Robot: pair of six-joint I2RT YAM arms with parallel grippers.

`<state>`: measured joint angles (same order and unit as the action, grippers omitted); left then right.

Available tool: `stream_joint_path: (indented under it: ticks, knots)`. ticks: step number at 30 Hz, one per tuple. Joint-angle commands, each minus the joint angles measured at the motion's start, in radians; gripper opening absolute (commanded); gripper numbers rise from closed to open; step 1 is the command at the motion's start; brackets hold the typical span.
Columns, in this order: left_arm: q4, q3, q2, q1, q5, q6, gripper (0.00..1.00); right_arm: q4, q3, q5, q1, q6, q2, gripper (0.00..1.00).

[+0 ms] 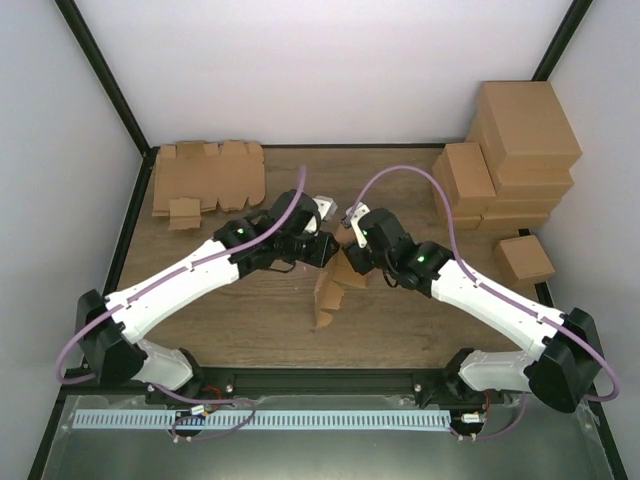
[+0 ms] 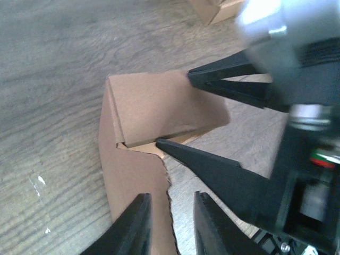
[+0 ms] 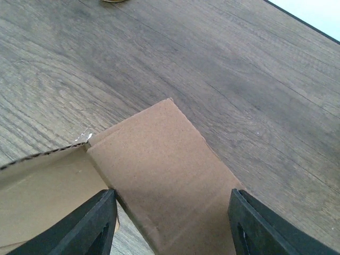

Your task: Fold the paper box

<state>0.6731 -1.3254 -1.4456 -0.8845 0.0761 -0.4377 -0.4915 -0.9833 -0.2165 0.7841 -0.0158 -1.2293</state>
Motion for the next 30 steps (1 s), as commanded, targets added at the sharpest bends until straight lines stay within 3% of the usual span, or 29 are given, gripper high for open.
stream_joint_path:
  ticks: [1, 4, 7, 12, 19, 30]
  knots:
    - [-0.054, 0.011, 0.080, -0.003, 0.038, -0.018, 0.31, -0.021, 0.011, -0.065, 0.017, -0.001, -0.016, 0.60]
    - [-0.067, 0.034, 0.137, 0.011, 0.066, -0.035, 0.48, -0.020, 0.011, -0.066, 0.017, -0.003, -0.013, 0.60]
    - [-0.081, 0.073, 0.198, 0.047, 0.121, -0.053, 0.55, -0.021, 0.009, -0.070, 0.019, -0.002, -0.014, 0.61]
    - [-0.115, 0.195, 0.294, 0.132, 0.213, -0.077, 0.56, -0.025, 0.010, -0.124, 0.053, -0.004, -0.014, 0.69]
    - [-0.223, 0.429, 0.394, 0.257, 0.363, -0.127, 0.56, -0.030, 0.030, -0.186, 0.096, 0.008, -0.010, 0.68]
    - [-0.213, 0.487, 0.425, 0.274, 0.382, -0.105, 0.56, -0.030, 0.035, -0.506, 0.194, -0.020, -0.141, 0.61]
